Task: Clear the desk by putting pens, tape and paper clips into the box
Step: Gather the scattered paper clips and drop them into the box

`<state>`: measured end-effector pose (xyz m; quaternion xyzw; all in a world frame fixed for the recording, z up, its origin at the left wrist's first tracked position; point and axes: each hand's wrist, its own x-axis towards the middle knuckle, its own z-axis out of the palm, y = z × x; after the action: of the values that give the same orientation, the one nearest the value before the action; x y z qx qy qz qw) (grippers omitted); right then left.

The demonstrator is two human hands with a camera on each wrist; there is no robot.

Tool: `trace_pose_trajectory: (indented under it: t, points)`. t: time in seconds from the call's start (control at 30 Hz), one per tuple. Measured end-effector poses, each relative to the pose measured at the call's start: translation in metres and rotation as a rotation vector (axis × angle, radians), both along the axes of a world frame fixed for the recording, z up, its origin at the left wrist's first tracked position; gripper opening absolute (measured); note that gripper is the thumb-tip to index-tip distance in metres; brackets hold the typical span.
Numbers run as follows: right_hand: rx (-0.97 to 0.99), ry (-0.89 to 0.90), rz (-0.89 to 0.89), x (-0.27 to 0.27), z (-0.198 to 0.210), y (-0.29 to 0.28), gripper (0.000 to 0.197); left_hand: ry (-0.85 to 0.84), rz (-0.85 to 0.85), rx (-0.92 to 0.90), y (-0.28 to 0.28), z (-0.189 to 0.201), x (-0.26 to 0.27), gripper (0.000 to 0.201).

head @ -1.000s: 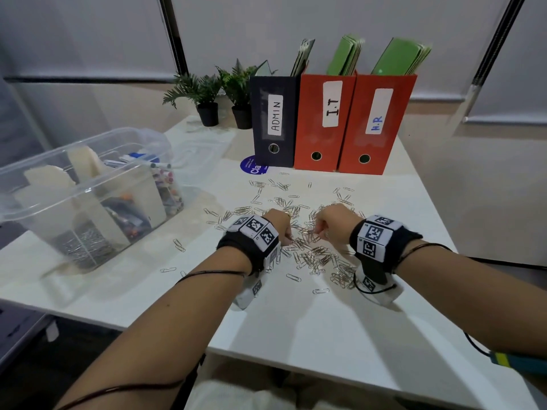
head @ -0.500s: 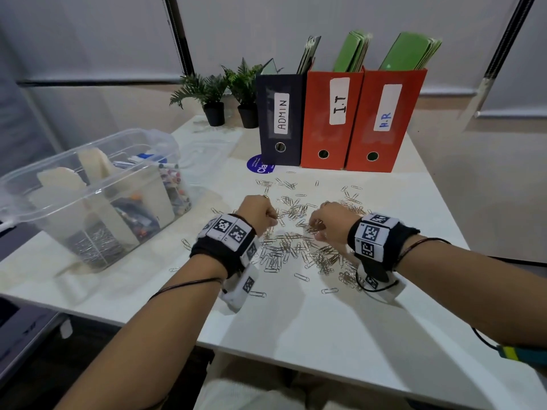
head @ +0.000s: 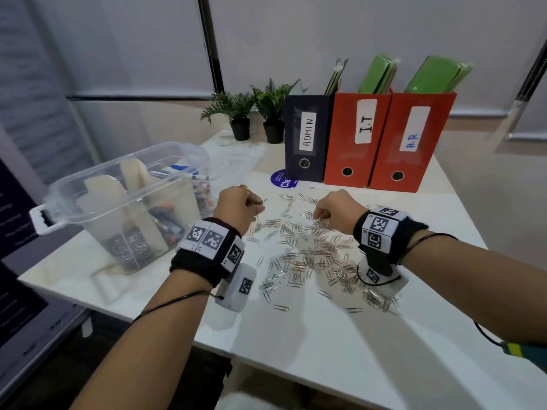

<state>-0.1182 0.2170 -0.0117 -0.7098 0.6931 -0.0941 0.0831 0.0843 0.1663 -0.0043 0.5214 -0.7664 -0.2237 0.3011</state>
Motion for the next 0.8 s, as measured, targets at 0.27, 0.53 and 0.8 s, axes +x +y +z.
trace_pose_trajectory:
  t: [0.27, 0.53, 0.8]
  points:
    - [-0.194, -0.433, 0.125, 0.075, 0.049, -0.038, 0.025, 0.122, 0.469, -0.358, -0.018, 0.068, 0.104, 0.018]
    - [-0.323, -0.573, 0.413, 0.212, 0.084, -0.077, 0.026, 0.007, 0.769, -0.313, -0.033, 0.054, 0.184, 0.015]
    - [-0.296, -0.577, 0.47, 0.289, 0.083, -0.11, 0.026, -0.056, 0.829, -0.103, -0.039, 0.043, 0.203, 0.028]
